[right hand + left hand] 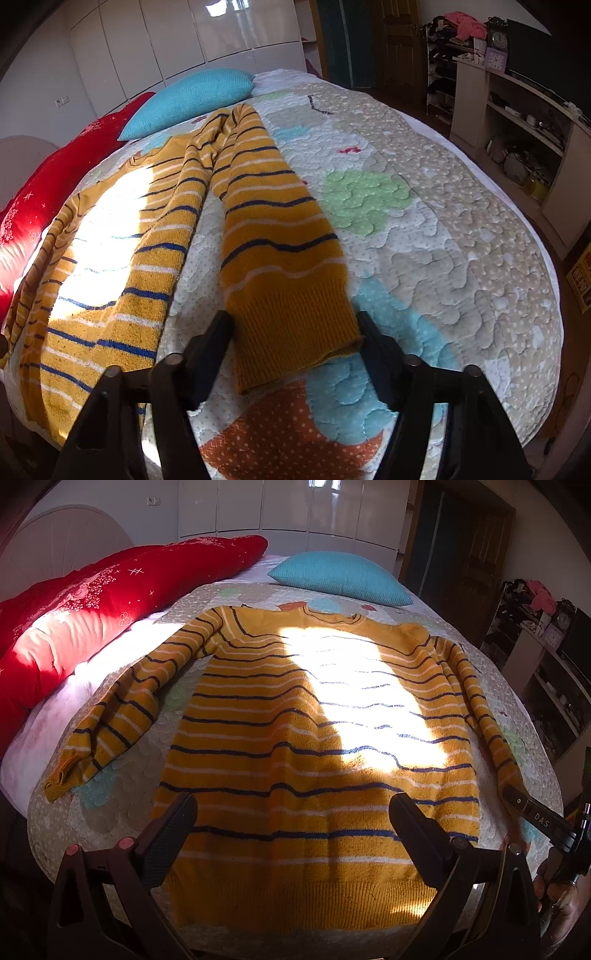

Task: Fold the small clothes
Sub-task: 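Grasp a sleeve cuff with the right tool and fold it across the body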

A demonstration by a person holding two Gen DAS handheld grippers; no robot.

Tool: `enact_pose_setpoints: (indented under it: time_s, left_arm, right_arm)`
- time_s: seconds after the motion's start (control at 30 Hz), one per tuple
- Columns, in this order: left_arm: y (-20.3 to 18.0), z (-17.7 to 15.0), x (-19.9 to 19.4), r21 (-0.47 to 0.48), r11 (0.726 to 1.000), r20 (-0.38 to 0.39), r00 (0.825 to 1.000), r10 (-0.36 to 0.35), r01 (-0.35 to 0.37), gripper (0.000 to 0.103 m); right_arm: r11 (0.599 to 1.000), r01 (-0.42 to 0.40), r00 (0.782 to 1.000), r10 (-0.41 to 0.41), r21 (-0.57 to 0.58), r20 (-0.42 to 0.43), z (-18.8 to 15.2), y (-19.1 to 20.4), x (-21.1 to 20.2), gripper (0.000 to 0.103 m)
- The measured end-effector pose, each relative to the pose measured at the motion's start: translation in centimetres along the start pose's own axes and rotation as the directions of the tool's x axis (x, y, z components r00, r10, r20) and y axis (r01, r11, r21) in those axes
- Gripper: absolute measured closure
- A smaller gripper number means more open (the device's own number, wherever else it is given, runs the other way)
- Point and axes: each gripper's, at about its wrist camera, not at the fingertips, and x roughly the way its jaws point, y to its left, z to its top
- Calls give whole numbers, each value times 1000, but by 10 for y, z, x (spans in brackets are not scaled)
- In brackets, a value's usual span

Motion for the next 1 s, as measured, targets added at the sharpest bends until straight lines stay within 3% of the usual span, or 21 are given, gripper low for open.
enact_pose_setpoints:
  time_s: [0.03, 0.07, 0.13, 0.17, 0.3, 0.4, 0.47, 0.57, 0.67, 0.77, 0.9, 0.93, 1.0]
  left_arm:
    - [1, 0, -1, 3, 1000, 1, 1000, 3, -3, 0]
    - [2, 1, -1, 4, 1000, 1, 1000, 6, -6, 0]
    - [8, 3, -2, -4, 1000, 2, 1000, 12, -12, 0]
    - [12, 3, -3, -14, 1000, 2, 1000, 14, -13, 0]
    - [33, 6, -5, -66, 998, 0, 1000, 5, -5, 0]
    - [55, 9, -9, -108, 994, 14, 999, 32, -30, 0]
    - [73, 10, -12, -147, 988, 19, 998, 52, -49, 0]
    - [99, 8, -12, -204, 976, 12, 997, 80, -76, 0]
    - [121, 3, -9, -248, 964, -11, 995, 96, -96, 0]
    - [139, -3, -12, -286, 952, -19, 995, 103, -104, 0]
    - [157, -5, -20, -298, 947, 0, 992, 124, -118, 0]
    - [163, -5, -21, -296, 946, 5, 990, 139, -131, 0]
    - [177, -3, -22, -295, 940, 8, 983, 184, -173, 0]
  right_arm:
    - [1000, -10, 1000, 10, 4, -1, 4, -2, 1, 81]
    - [999, -43, 999, 43, 15, -8, 10, -5, 0, 84]
    - [994, -89, 996, 89, 68, 5, 29, -20, -8, 85]
    - [993, -76, 997, 74, 92, 31, 41, -28, -14, 85]
    - [976, 70, 990, -94, 208, 109, 95, -76, -32, 84]
    - [929, 235, 965, -259, 287, 48, 118, -109, -24, 76]
    - [920, 236, 965, -260, 313, 35, 117, -114, -28, 74]
    - [955, 153, 982, -177, 254, 73, 97, -89, -39, 54]
    - [988, -48, 998, 43, 148, 36, 59, -45, -39, 54]
    - [962, -257, 962, 264, 92, -66, 23, 3, -21, 54]
    - [941, -335, 933, 338, 44, -127, -8, 52, -6, 54]
    - [937, -347, 928, 349, 42, -132, -10, 60, -4, 55]
    - [933, -359, 925, 356, -2, -136, -14, 74, -6, 84]
